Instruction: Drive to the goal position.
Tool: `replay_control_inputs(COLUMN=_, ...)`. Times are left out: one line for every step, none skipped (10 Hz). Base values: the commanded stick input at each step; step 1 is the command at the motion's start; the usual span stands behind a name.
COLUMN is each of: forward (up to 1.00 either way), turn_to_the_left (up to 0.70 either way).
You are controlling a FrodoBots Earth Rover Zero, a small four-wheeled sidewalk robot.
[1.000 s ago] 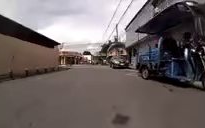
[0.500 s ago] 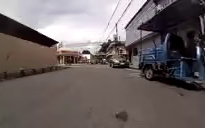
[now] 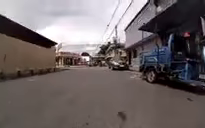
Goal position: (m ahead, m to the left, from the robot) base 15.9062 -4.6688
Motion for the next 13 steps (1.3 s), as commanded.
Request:
replay_control_inputs(forward=0.70, turn_to_the_left=0.00)
replay_control_inputs(forward=0.70, turn_to_the_left=0.00)
replay_control_inputs(forward=0.70, turn_to_the_left=0.00)
replay_control_inputs(forward=0.70, turn_to_the_left=0.00)
replay_control_inputs(forward=0.70, turn_to_the_left=0.00)
replay_control_inputs(forward=0.70, turn_to_the_left=0.00)
replay_control_inputs(forward=0.70, turn_to_the_left=0.00)
replay_control_inputs(forward=0.70, turn_to_the_left=0.00)
replay_control_inputs(forward=0.70, turn_to_the_left=0.00)
replay_control_inputs(forward=0.70, turn_to_the_left=0.00)
replay_control_inputs(forward=0.70, turn_to_the_left=0.00)
replay_control_inputs(forward=0.70, turn_to_the_left=0.00)
replay_control_inputs(forward=0.70, turn_to_the_left=0.00)
